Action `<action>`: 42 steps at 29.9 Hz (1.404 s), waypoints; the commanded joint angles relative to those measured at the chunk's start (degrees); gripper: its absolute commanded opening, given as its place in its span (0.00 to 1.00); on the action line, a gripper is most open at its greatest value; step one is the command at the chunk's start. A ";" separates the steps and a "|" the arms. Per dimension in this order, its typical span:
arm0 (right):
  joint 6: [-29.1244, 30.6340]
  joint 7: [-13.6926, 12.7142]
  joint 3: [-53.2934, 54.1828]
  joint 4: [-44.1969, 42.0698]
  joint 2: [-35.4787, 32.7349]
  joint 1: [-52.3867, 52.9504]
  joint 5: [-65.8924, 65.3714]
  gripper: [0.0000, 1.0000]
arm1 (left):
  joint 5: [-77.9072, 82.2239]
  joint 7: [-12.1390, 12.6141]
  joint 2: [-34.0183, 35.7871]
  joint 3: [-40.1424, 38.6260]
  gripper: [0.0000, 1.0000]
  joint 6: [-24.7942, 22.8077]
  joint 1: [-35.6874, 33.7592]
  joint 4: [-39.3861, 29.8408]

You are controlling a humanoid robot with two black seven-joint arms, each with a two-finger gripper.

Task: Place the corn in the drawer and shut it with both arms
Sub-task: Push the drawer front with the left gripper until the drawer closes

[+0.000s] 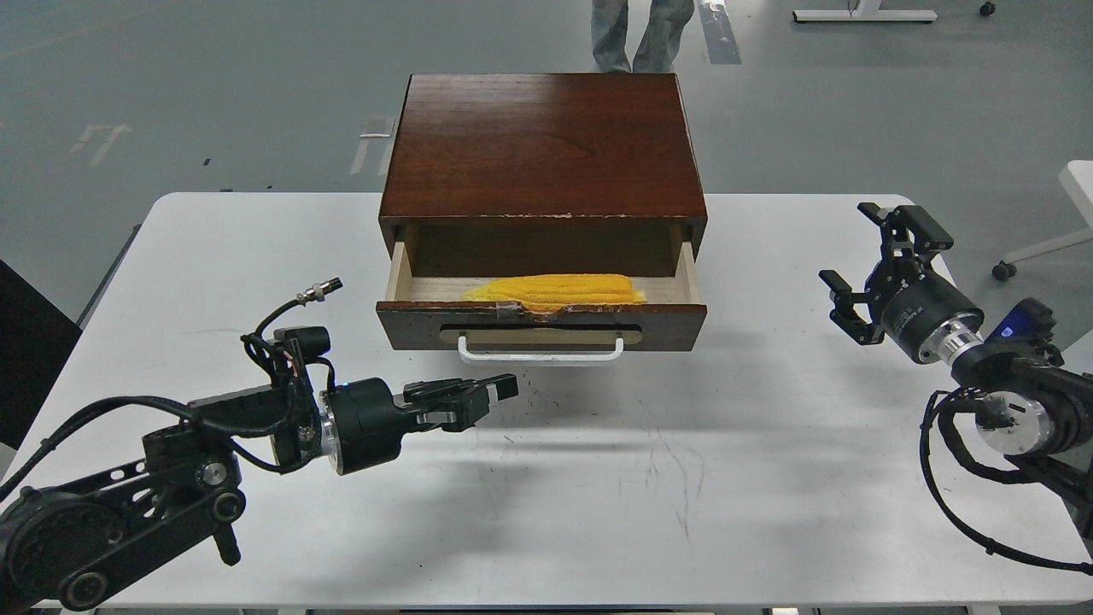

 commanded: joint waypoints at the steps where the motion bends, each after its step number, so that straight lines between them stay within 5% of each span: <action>1: 0.00 0.00 0.00 0.00 0.01 -0.01 0.00 0.99 | -0.11 0.00 -0.22 -0.05 0.00 -0.15 -0.33 0.34; 42: 0.00 0.00 0.09 0.18 0.19 -0.45 0.00 0.99 | -9.87 -0.18 -7.52 0.74 0.00 -3.14 -13.08 19.32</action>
